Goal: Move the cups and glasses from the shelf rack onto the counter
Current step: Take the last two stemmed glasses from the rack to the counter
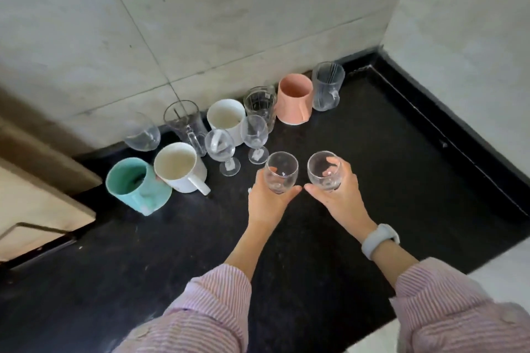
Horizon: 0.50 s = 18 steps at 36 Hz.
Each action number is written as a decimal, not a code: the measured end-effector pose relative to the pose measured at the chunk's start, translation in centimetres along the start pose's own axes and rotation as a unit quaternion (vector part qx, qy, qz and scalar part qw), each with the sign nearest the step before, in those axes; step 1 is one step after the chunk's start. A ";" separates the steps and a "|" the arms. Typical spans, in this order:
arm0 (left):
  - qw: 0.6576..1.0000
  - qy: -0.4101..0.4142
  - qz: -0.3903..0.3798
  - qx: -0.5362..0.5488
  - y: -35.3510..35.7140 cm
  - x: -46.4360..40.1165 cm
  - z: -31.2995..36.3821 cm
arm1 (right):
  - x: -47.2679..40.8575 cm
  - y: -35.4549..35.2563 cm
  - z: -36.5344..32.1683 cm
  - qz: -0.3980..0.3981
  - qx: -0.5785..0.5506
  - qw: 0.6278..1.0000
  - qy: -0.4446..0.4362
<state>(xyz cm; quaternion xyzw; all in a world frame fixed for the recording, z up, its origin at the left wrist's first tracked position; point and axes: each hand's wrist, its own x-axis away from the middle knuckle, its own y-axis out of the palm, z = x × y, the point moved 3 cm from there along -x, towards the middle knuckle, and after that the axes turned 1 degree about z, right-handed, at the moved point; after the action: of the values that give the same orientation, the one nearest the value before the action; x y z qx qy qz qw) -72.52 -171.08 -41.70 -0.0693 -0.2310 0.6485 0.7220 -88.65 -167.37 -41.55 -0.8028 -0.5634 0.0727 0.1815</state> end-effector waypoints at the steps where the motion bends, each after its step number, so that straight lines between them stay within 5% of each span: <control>1: 1.000 -0.004 0.005 0.001 0.5 -1.2 0.1 | -1.4 0.0 0.3 -0.003 -0.001 1.000 0.005; 18: 0.994 -0.012 0.073 0.084 6.1 -11.0 1.1 | -13.6 0.3 3.6 -0.009 -0.015 0.999 0.040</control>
<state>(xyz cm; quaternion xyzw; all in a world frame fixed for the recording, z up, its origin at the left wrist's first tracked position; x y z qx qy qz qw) -79.09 -181.01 -45.86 -0.0174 -0.1789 0.7173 0.6732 -94.40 -179.33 -46.16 -0.8023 -0.5644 0.0303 0.1920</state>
